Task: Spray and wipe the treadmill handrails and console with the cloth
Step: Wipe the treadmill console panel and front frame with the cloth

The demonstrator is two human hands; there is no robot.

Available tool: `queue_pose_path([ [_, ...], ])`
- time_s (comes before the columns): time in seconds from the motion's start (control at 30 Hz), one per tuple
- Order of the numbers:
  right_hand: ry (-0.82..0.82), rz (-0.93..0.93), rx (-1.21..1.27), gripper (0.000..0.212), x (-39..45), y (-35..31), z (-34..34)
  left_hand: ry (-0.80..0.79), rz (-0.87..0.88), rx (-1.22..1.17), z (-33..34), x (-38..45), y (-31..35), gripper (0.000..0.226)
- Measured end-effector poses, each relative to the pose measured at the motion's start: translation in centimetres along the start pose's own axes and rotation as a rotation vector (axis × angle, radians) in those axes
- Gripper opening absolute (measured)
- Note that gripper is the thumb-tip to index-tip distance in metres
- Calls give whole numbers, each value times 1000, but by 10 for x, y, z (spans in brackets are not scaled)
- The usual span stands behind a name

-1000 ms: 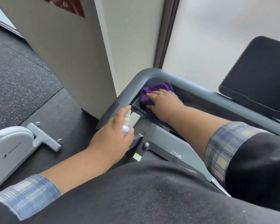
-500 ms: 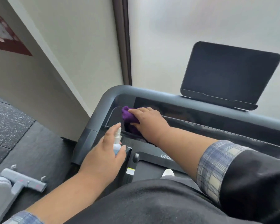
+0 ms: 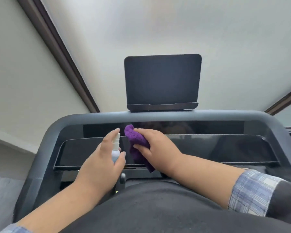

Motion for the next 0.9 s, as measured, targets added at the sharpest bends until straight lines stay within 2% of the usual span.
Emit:
queue_pose_path([
  [0.3,139,147,34,43,-69,102,-110,-144,223,87,98,53,133,74],
  [0.57,215,209,93,48,-97,159,-145,-175,202,179,143,62,160,73],
  [0.7,142,222,36,50,-100,169,-140,-106,143,246,137,85,158,65],
  [0.9,-15,186,-135,50,-97,176,-125,-135,59,287,142,115,157,54],
])
Point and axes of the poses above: each hand's wrist, its own x-axis towards the middle knuckle, its own z-axis out of the palm, y = z × x, the point moved 8 cm from there along x, towards the middle knuckle, and after that the axes turned 2 degrees about x, right-handed, at the moved point
